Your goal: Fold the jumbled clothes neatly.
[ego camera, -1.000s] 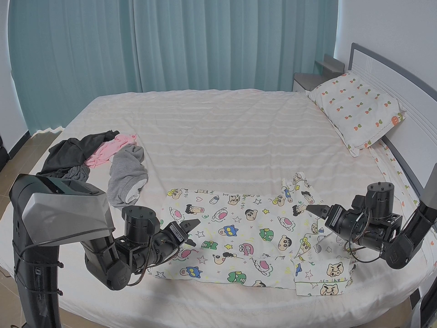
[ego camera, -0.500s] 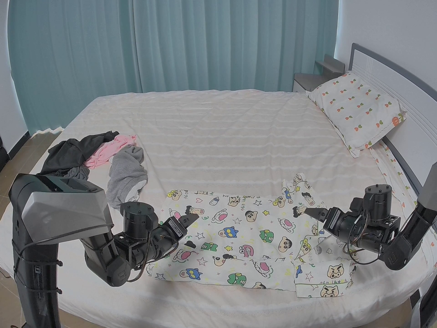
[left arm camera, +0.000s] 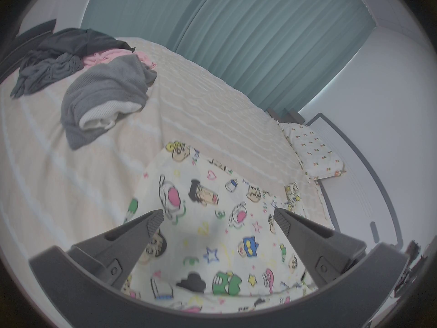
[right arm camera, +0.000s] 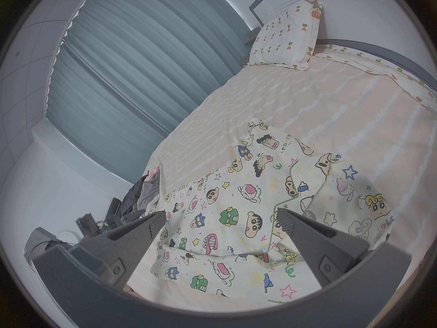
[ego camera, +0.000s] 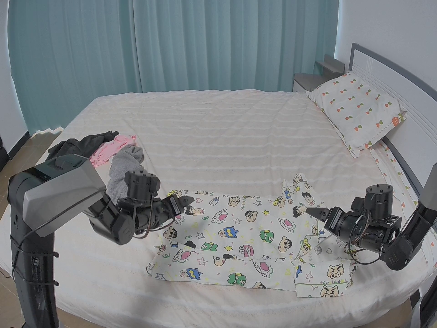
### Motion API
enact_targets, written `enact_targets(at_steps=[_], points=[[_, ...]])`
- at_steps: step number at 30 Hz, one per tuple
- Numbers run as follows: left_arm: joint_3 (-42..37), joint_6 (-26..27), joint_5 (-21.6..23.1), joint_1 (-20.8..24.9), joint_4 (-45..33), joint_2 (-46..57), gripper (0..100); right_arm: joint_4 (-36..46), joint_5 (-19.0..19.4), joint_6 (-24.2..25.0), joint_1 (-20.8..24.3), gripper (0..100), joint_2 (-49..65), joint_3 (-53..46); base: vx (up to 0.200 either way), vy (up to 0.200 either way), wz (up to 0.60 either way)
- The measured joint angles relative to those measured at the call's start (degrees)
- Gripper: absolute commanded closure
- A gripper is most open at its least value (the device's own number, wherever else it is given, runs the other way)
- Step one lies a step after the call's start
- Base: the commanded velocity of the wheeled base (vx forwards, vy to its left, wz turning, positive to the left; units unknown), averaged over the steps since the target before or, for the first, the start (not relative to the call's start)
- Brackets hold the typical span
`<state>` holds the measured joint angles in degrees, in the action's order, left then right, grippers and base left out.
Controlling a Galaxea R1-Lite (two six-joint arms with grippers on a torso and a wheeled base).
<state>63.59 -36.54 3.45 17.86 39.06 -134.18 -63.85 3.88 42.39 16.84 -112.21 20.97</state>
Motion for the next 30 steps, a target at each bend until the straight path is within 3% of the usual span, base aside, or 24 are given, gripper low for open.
enact_targets(at_steps=[9,13,20,30], points=[[23.67,5.25,-3.78,-3.45,-11.51,-10.42,0,-0.09,-0.02,-0.02,-0.13,0,0.06,-0.44,0.000,0.000,0.00],[30.34,7.94,-6.07,-4.72,-14.18,-16.09,0,-0.09,-0.02,-0.10,-0.02,0,-0.02,-0.61,0.000,0.000,0.00],[35.45,8.87,-7.14,-5.35,-15.09,-21.97,0,-0.09,-0.02,-0.13,0.11,0,-0.22,-0.82,0.000,0.000,0.00],[36.72,8.87,-7.12,-5.00,-15.09,-24.26,0,-0.11,-0.02,-0.13,0.11,0,-0.49,-1.02,0.000,0.000,0.00]])
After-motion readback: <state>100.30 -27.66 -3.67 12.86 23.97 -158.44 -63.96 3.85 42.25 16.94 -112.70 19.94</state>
